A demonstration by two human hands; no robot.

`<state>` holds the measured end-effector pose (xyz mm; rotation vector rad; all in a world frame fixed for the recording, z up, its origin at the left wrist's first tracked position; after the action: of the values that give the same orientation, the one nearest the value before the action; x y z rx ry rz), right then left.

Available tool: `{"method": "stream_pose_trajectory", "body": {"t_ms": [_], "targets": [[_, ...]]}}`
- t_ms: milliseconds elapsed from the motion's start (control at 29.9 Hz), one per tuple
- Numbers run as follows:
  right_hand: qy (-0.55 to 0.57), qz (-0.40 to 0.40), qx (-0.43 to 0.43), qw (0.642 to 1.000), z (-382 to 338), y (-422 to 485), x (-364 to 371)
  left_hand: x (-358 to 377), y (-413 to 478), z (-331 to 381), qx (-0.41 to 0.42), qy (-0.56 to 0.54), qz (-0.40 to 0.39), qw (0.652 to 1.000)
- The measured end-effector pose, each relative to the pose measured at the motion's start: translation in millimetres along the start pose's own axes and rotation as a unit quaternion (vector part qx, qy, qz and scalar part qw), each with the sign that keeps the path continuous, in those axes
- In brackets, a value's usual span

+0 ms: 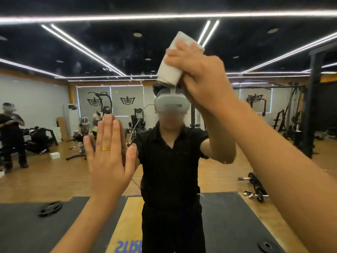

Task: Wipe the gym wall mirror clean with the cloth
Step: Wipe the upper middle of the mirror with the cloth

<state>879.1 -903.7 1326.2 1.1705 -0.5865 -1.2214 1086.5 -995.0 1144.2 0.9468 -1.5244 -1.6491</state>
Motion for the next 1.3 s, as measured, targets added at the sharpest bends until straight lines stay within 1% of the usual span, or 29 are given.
{"method": "stream_pose_trajectory", "body": {"t_ms": [100, 134, 234, 334, 401, 468, 568, 635, 702, 769, 802, 869, 936, 970, 1003, 1036, 1137, 1204, 1237, 1304], "targets": [[0.016, -0.071, -0.008, 0.997, -21.4, 19.3, 13.2, 0.6, 0.2, 0.3, -0.003, -0.002, 0.0, 1.0], [0.013, -0.07, -0.013, 0.997, -19.4, 14.2, 11.8, 1.0, 0.2, -0.3, -0.001, -0.002, 0.002, 1.0], [-0.002, -0.022, -0.018, 1.0, 4.2, -25.1, 1.0, 1.9, -0.6, -2.5, 0.007, 0.003, 0.012, 1.0], [-0.018, 0.013, 0.037, 0.999, 16.8, -64.5, -10.9, 2.7, -0.3, -1.1, 0.01, 0.004, 0.02, 1.0], [-0.01, 0.046, 0.077, 0.996, 9.3, -64.0, -5.5, 2.5, 0.5, 0.6, 0.014, 0.017, 0.027, 0.999], [-0.003, 0.07, 0.084, 0.994, -5.0, -46.6, 9.7, 2.1, 0.0, 1.0, 0.016, 0.026, 0.028, 0.999], [-0.019, 0.082, 0.048, 0.995, -19.6, -28.3, 26.6, 1.2, 1.2, 0.8, 0.014, 0.021, 0.026, 0.999], [-0.024, 0.06, 0.032, 0.997, -17.3, -31.9, 22.2, 1.1, 2.1, 0.8, 0.016, 0.018, 0.028, 0.999], [-0.021, 0.03, 0.04, 0.999, -6.6, -49.6, 13.3, 2.1, 2.2, -0.2, 0.014, 0.015, 0.024, 1.0], [-0.024, 0.019, 0.067, 0.997, 3.7, -70.8, 2.6, 3.0, 1.2, -0.6, 0.009, 0.007, 0.015, 1.0], [-0.016, 0.027, 0.092, 0.995, 6.0, -76.3, -0.3, 3.2, 0.7, 0.0, 0.009, 0.006, 0.014, 1.0], [0.014, 0.094, 0.163, 0.982, 0.7, -70.0, 5.3, 2.7, 0.5, 0.3, 0.007, 0.01, 0.012, 1.0], [0.047, 0.172, 0.253, 0.951, -17.5, -48.6, 22.5, 2.3, 0.4, 0.0, 0.007, 0.01, 0.006, 1.0], [0.056, 0.198, 0.279, 0.938, -30.0, -34.2, 32.3, 2.4, 0.3, -0.4, 0.008, 0.01, 0.003, 1.0], [0.06, 0.208, 0.281, 0.935, -43.8, -19.3, 40.7, 2.4, -0.2, -0.9, 0.009, 0.01, 0.002, 1.0], [0.058, 0.2, 0.262, 0.942, -56.7, -5.8, 48.9, 2.6, -0.7, -1.3, 0.01, 0.009, 0.002, 1.0], [0.05, 0.112, 0.144, 0.982, -86.5, 15.9, 68.3, 3.3, -1.2, -3.5, 0.006, -0.005, 0.005, 1.0], [0.036, 0.075, 0.086, 0.993, -81.9, 11.4, 68.4, 3.3, -0.7, -4.0, 0.003, -0.011, 0.003, 1.0], [0.025, 0.066, 0.078, 0.994, -72.7, 4.2, 64.4, 2.7, -0.6, -3.7, 0.004, -0.013, 0.002, 1.0], [-0.008, 0.071, 0.112, 0.991, -44.3, -18.5, 50.8, 2.0, -1.5, -2.9, 0.005, -0.018, -0.004, 1.0]]}}
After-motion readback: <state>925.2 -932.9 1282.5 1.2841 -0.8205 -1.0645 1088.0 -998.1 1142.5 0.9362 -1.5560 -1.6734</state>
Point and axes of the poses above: each hand's wrist, its own y-axis towards the middle knuckle, its own x-axis out of the palm, z = x × y, the point moved 3 cm from there along y, towards the middle knuckle, and after that the axes turned 5 degrees about z, right-handed, at the moved point
